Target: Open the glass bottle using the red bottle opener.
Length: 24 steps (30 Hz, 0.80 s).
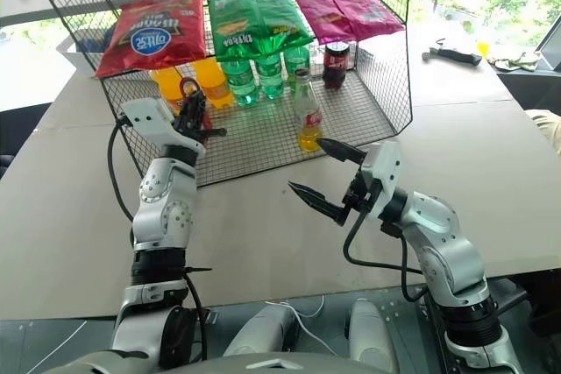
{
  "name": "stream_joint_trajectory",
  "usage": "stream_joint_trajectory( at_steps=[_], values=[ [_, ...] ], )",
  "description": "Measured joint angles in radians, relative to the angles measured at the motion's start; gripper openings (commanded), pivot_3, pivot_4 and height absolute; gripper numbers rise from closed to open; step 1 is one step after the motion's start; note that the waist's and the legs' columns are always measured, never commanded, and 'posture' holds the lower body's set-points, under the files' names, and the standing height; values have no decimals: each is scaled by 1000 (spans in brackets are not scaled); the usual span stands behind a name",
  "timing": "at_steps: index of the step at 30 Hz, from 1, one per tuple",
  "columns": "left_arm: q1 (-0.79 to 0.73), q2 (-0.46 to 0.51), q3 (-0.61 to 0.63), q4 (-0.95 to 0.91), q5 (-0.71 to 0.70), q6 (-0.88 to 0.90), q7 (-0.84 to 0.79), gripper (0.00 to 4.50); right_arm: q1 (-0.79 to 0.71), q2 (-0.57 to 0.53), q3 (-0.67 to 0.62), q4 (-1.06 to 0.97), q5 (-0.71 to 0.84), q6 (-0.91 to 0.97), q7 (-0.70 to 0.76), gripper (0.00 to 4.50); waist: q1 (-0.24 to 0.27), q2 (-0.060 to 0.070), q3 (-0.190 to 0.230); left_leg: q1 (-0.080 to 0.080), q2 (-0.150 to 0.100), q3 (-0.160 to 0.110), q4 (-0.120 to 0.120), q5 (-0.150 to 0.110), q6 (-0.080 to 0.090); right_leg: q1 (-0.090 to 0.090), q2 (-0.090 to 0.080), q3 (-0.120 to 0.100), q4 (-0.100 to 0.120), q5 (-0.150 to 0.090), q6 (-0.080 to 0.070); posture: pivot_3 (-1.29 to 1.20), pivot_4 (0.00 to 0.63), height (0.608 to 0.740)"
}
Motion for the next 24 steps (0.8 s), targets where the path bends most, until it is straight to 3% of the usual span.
stream_joint_trajectory(
  at_steps=[8,24],
  values=[
    [28,-9,16,-69,-95,79,-25,110,-46,51,-11,2,52,0,-15,4500,2,0,0,0,0,0,1,0,0,0,0,0,0,0,0,0,150,740],
    [27,-19,56,-133,-215,160,-4,110,-38,54,-11,2,59,-2,-37,4500,1,-1,0,0,0,-1,1,0,0,0,0,0,0,0,0,0,150,740]
  ],
)
